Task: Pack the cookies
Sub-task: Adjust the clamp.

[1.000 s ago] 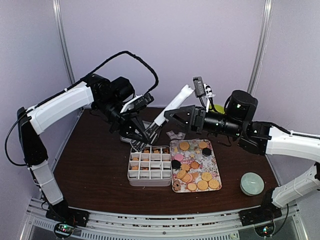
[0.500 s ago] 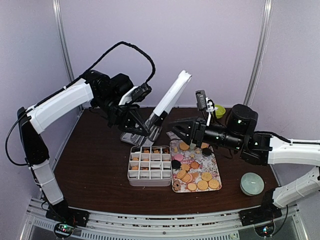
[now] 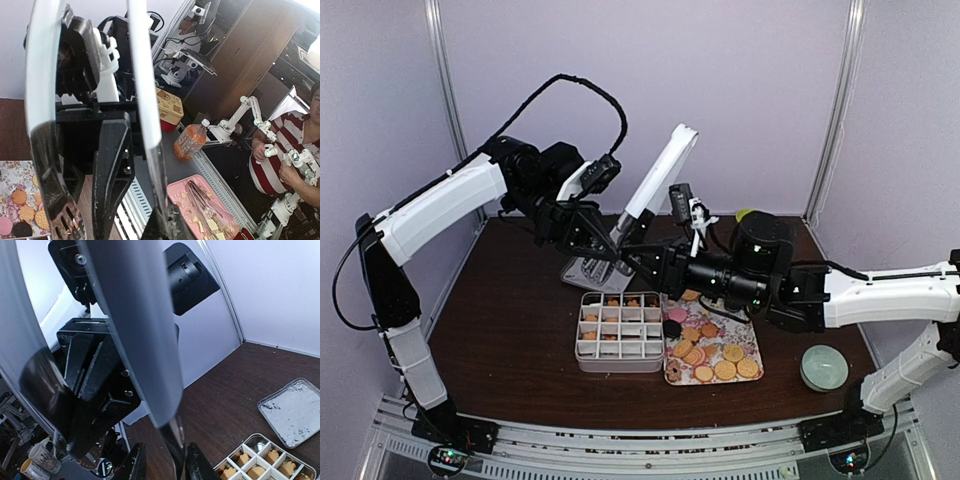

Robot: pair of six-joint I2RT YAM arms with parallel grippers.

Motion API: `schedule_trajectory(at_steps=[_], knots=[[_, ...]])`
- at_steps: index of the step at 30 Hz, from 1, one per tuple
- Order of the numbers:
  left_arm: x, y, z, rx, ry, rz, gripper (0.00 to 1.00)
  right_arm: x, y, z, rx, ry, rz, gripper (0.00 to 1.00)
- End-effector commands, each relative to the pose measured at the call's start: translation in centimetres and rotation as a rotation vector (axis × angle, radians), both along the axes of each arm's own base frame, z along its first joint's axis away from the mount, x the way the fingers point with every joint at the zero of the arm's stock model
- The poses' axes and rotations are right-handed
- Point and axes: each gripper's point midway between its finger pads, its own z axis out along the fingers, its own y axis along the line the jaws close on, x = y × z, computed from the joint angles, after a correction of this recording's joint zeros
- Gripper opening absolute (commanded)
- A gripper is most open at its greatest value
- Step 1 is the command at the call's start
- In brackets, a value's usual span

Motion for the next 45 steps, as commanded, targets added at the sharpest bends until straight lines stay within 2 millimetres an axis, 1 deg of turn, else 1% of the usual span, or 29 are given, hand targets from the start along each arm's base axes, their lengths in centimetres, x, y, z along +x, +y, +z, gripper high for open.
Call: schedule_trajectory(at_steps=[1, 3, 6, 7, 10, 12, 15, 17, 18, 21, 23, 24, 25, 26, 29, 30, 31, 32, 34, 36, 40, 43, 45], knots=[[-0.9, 0.2, 2.5, -0.069, 0.044, -0.032, 0.00, 1.6, -0.8, 3.6, 0.086, -0.054, -0.114, 0.21], [-1.1, 0.3, 2.9, -0.078, 0.056, -0.036, 0.00, 1.8, -1.1, 4.4, 0.099, -0.066, -0.138, 0.18], [-1.2, 0.4, 3.1, -0.086, 0.064, -0.039, 0.00, 2.0, -1.4, 5.2, 0.113, -0.083, -0.156, 0.19], [-1.2, 0.4, 3.2, -0.087, 0.065, -0.039, 0.00, 2.0, -1.4, 5.2, 0.114, -0.084, -0.155, 0.19], [-0.8, 0.7, 3.1, -0.086, 0.036, -0.023, 0.00, 1.6, -1.2, 5.1, 0.106, -0.074, -0.130, 0.14], [0.2, 1.2, 2.8, -0.072, 0.005, 0.010, 0.00, 1.1, -1.2, 4.3, 0.082, -0.052, -0.099, 0.11], [2.8, 2.3, 2.3, -0.050, -0.019, 0.089, 0.00, -0.1, -1.6, 3.0, 0.040, -0.024, -0.060, 0.07], [4.4, 3.2, 2.2, -0.037, -0.043, 0.142, 0.00, -0.7, -2.1, 1.3, 0.001, 0.002, -0.048, 0.05], [5.1, 3.7, 2.2, -0.033, -0.061, 0.165, 0.00, -1.0, -2.4, 0.8, -0.008, 0.013, -0.042, 0.04], [6.3, 4.7, 2.1, -0.012, -0.100, 0.212, 0.00, -1.6, -3.2, -0.6, -0.030, 0.044, -0.032, 0.00], [6.4, 5.0, 2.1, -0.014, -0.105, 0.218, 0.00, -1.9, -3.5, -1.0, -0.039, 0.055, -0.032, 0.00], [6.3, 5.1, 2.2, -0.023, -0.090, 0.214, 0.00, -1.8, -3.5, -1.0, -0.037, 0.054, -0.037, 0.03], [6.0, 5.1, 2.4, -0.040, -0.067, 0.207, 0.00, -1.6, -3.5, -0.8, -0.032, 0.051, -0.043, 0.12], [5.9, 5.0, 2.6, -0.061, -0.035, 0.201, 0.00, -1.4, -3.4, -0.4, -0.026, 0.042, -0.051, 0.28], [5.2, 4.5, 3.1, -0.097, 0.052, 0.170, 0.00, -0.7, -2.6, 1.0, -0.002, 0.002, -0.075, 0.45], [4.9, 4.4, 3.3, -0.110, 0.079, 0.160, 0.00, -0.2, -2.3, 1.4, 0.003, -0.007, -0.086, 0.52], [4.7, 4.2, 3.6, -0.126, 0.106, 0.149, 0.00, 0.0, -1.8, 1.9, 0.009, -0.019, -0.088, 0.57], [4.3, 4.0, 3.7, -0.129, 0.121, 0.138, 0.00, 0.3, -1.3, 2.2, 0.011, -0.032, -0.091, 0.59], [3.5, 3.7, 4.0, -0.145, 0.138, 0.114, 0.00, 0.7, -0.2, 3.0, 0.011, -0.049, -0.087, 0.61], [2.7, 3.4, 4.3, -0.151, 0.142, 0.093, 0.00, 1.0, 1.0, 3.4, 0.010, -0.062, -0.076, 0.61], [1.9, 3.2, 4.2, -0.146, 0.150, 0.072, 0.00, 1.0, 2.3, 4.7, 0.052, -0.079, -0.039, 0.61], [1.8, 3.2, 4.2, -0.146, 0.159, 0.072, 0.00, 1.4, 2.9, 5.1, 0.057, -0.080, -0.037, 0.57], [1.7, 3.2, 4.3, -0.146, 0.165, 0.069, 0.00, 1.9, 3.1, 5.3, 0.071, -0.075, -0.042, 0.52]])
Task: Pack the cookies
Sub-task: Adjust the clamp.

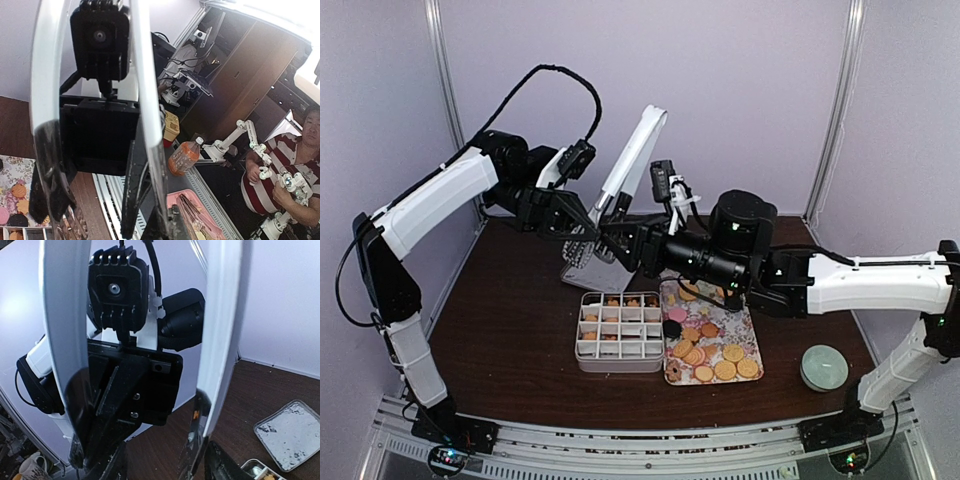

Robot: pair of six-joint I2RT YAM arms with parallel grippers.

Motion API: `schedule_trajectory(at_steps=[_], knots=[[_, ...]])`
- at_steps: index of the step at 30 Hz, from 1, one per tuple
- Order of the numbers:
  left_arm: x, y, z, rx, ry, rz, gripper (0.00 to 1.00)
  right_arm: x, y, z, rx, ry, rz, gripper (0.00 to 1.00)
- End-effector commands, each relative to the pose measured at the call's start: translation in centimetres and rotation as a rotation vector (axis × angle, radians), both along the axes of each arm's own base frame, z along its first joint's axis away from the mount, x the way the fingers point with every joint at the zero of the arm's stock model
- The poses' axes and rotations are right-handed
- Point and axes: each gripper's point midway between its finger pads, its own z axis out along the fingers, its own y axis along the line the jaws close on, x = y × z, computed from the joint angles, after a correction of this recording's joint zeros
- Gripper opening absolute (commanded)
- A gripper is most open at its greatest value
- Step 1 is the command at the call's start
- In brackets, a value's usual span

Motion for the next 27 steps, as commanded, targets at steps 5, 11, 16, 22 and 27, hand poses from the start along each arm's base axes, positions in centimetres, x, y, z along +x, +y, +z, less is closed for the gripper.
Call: schedule_trajectory(at_steps=[5, 11, 16, 22, 27], knots=[[-0.8, 0.6, 2.9, -0.118, 0.049, -0.010, 0.00, 1.3, 0.5, 2.7, 0.106, -0.018, 0.013, 0.20], [-0.7, 0.7, 2.3, -0.098, 0.014, -0.001, 0.00, 0.7, -0.2, 2.6, 0.105, -0.008, 0.029, 0.00], [1.4, 1.6, 1.2, -0.056, -0.035, 0.063, 0.00, -0.7, -1.9, 0.8, 0.083, 0.028, 0.053, 0.00], [3.5, 2.9, 0.0, 0.021, -0.164, 0.130, 0.00, -3.1, -2.9, -1.7, 0.028, 0.087, 0.147, 0.00], [3.7, 3.3, -1.5, 0.082, -0.256, 0.132, 0.00, -4.2, -3.2, -3.2, -0.006, 0.122, 0.183, 0.00]])
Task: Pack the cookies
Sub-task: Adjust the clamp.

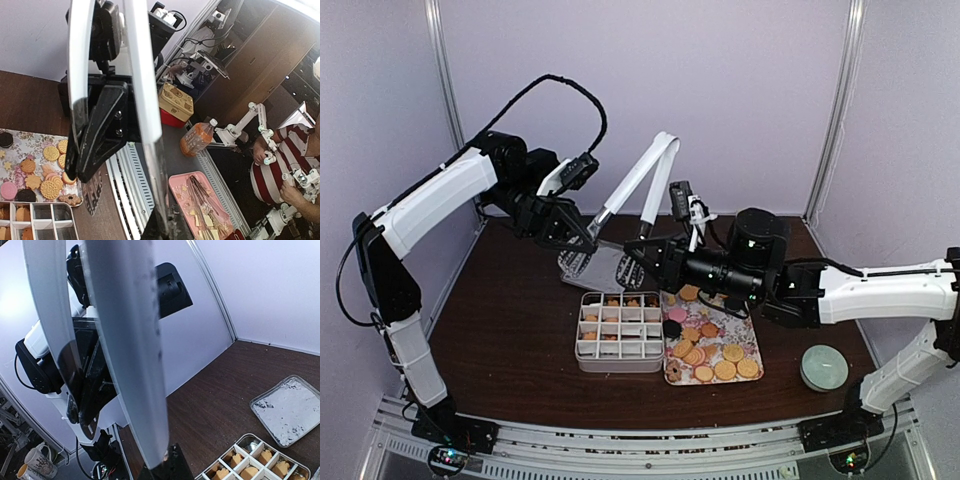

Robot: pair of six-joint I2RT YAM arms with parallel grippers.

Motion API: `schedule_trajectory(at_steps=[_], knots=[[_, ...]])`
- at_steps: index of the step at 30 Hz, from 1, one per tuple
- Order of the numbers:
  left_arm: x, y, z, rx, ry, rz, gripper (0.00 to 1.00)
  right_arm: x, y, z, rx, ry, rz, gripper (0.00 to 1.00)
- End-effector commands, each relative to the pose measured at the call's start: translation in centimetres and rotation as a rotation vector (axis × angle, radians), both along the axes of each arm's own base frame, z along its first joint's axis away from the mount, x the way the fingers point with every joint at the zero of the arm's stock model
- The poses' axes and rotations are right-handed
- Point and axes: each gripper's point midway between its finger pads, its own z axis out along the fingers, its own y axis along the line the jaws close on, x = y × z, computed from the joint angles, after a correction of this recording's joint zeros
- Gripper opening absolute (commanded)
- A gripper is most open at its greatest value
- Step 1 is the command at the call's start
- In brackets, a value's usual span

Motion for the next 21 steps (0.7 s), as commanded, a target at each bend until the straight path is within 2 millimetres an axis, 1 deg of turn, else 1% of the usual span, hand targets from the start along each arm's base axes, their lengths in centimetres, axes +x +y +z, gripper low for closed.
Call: schedule_trajectory(at_steps=[1, 4, 5, 6, 7, 9, 11, 14, 15, 18, 21], knots=[[3.0, 2.6, 0.8, -0.035, -0.209, 0.091, 0.00, -3.8, -0.8, 0.2, 0.007, 0.049, 0.147, 0.00], [2.9, 2.4, 0.8, -0.052, -0.186, 0.087, 0.00, -3.5, -0.5, 0.8, 0.020, 0.038, 0.137, 0.00], [2.8, 2.2, 1.0, -0.067, -0.170, 0.082, 0.00, -3.4, -0.2, 1.2, 0.022, 0.032, 0.135, 0.02], [2.7, 2.1, 1.1, -0.073, -0.159, 0.079, 0.00, -3.2, 0.1, 1.7, 0.028, 0.028, 0.130, 0.15], [2.3, 1.8, 1.3, -0.086, -0.141, 0.067, 0.00, -2.9, 0.4, 2.1, 0.035, 0.020, 0.122, 0.34], [1.6, 1.3, 1.3, -0.092, -0.107, 0.048, 0.00, -2.8, 0.8, 3.4, 0.063, -0.012, 0.127, 0.48], [0.9, 1.0, 1.2, -0.094, -0.083, 0.028, 0.00, -2.7, 0.8, 4.1, 0.071, -0.035, 0.123, 0.64], [-0.2, 0.9, 0.6, -0.085, -0.060, 0.010, 0.00, -3.0, 0.1, 4.8, 0.054, -0.069, 0.138, 0.98], [-0.4, 1.0, 0.5, -0.084, -0.060, 0.007, 0.00, -3.1, -0.5, 5.1, 0.059, -0.078, 0.140, 1.00], [-0.9, 1.0, -0.3, -0.074, -0.061, -0.005, 0.00, -2.8, -2.1, 5.5, 0.081, -0.083, 0.143, 1.00], [-2.3, 0.8, -1.5, -0.036, -0.099, -0.051, 0.00, -2.0, -2.9, 5.8, 0.089, -0.061, 0.165, 1.00]])
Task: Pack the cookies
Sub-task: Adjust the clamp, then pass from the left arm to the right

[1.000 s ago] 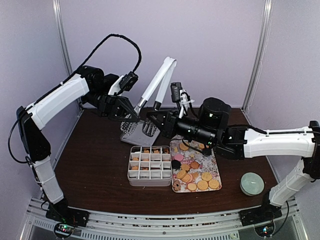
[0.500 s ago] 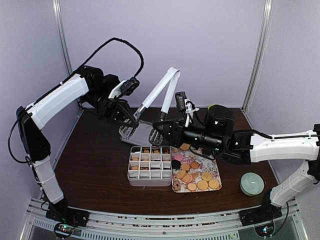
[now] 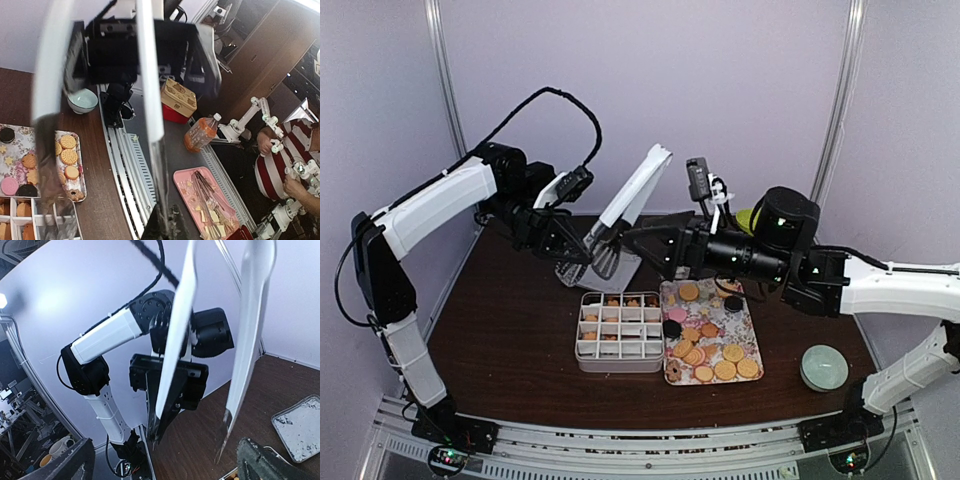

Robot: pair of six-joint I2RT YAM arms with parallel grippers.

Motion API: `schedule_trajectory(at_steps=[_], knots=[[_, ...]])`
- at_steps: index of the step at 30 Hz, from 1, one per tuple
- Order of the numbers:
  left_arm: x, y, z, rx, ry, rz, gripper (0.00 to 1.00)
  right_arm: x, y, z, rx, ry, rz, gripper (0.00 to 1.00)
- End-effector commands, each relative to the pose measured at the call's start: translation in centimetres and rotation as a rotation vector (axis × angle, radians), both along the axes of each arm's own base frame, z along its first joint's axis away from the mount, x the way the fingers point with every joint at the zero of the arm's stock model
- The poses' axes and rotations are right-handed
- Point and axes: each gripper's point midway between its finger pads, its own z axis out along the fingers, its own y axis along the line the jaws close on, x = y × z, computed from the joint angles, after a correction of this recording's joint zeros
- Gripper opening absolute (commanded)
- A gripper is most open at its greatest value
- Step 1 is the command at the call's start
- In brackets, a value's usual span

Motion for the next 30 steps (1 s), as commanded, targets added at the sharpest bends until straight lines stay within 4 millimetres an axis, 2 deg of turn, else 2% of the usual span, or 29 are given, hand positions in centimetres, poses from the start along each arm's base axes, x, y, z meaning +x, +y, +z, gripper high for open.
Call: schedule_trajectory(at_steps=[1, 4, 11, 17, 22, 24, 27, 30], knots=[[-2.7, 0.1, 0.1, -0.015, -0.102, -0.067, 0.00, 0.1, -1.6, 1.5, 0.026, 0.001, 0.064, 1.00], [-3.8, -0.1, -1.0, 0.018, -0.146, -0.112, 0.00, -0.3, -1.3, 1.7, -0.025, -0.010, 0.113, 1.00], [-3.7, -0.3, -1.2, 0.021, -0.157, -0.120, 0.00, -1.3, -1.1, 1.8, -0.041, -0.009, 0.167, 0.99], [-3.2, -0.4, -1.8, 0.048, -0.187, -0.122, 0.00, -1.3, -0.4, 1.5, -0.043, 0.035, 0.190, 0.84], [-1.5, -1.0, -4.0, 0.135, -0.236, -0.067, 0.00, 0.0, -0.9, 1.6, -0.044, 0.060, 0.088, 0.71], [-1.1, -1.2, -4.2, 0.135, -0.254, -0.052, 0.00, 0.6, -1.3, 1.7, -0.042, 0.068, 0.038, 0.66], [-0.8, -1.4, -4.1, 0.130, -0.262, -0.043, 0.00, 0.8, -1.9, 1.8, -0.043, 0.075, -0.007, 0.62], [-0.5, -1.5, -4.1, 0.136, -0.266, -0.038, 0.00, 0.9, -2.3, 1.0, -0.072, 0.091, -0.027, 0.59]])
